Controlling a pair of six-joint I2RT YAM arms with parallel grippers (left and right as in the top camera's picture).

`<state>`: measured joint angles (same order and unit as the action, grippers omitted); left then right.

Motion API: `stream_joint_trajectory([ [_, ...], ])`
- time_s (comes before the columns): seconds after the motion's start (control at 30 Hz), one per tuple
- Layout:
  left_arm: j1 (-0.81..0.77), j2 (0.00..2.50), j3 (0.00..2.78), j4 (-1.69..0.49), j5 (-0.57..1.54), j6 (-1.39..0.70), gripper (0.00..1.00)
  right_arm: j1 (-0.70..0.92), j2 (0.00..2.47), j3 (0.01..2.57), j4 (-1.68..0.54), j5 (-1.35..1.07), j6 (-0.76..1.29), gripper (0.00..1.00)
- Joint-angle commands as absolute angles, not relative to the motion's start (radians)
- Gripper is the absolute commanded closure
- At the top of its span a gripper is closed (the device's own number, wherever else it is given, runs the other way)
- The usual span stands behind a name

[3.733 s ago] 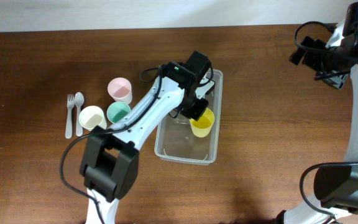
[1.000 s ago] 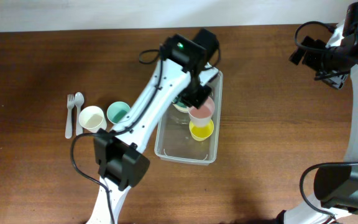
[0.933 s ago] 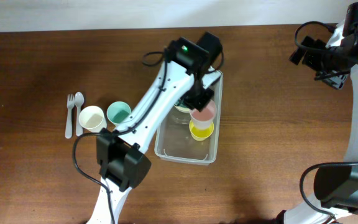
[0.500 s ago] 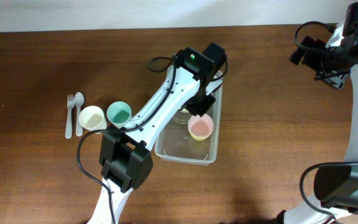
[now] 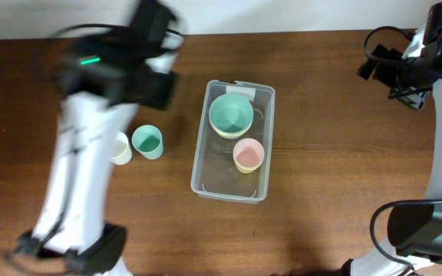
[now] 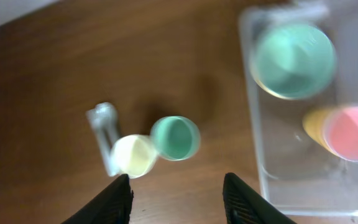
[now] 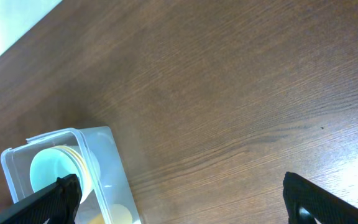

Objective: Pack container
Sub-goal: 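Stack the pink cup into the yellow cup in the container, then grasp the cream cup with the left gripper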

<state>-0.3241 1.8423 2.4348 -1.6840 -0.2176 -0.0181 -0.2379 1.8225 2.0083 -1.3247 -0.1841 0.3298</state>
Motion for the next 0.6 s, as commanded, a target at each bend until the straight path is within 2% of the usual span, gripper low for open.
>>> stream_joint_trajectory([
  [0.0,-0.145,1.833,2.411,-1.687,-0.194,-0.095,0.4,-0.235,1.823,2.014,-1.325,-0.183,0.33,0.01],
  [0.1,-0.038,1.848,2.321,-1.673,-0.176,-0.128,0.39,-0.235,1.823,2.014,-1.325,-0.183,0.33,0.01],
  [0.17,0.062,1.869,2.158,-1.592,-0.132,-0.127,0.39,-0.235,1.823,2.014,-1.325,-0.182,0.33,0.01],
  [0.27,0.124,1.889,2.015,-1.498,-0.07,-0.126,0.39,-0.235,1.823,2.014,-1.325,-0.183,0.33,0.01],
  [0.43,0.176,1.929,1.803,-1.357,0.06,-0.05,0.38,-0.235,1.823,2.014,-1.325,-0.183,0.33,0.01],
  [0.57,0.179,1.967,1.694,-1.259,0.068,-0.048,0.37,-0.235,1.823,2.014,-1.325,-0.183,0.33,0.01],
])
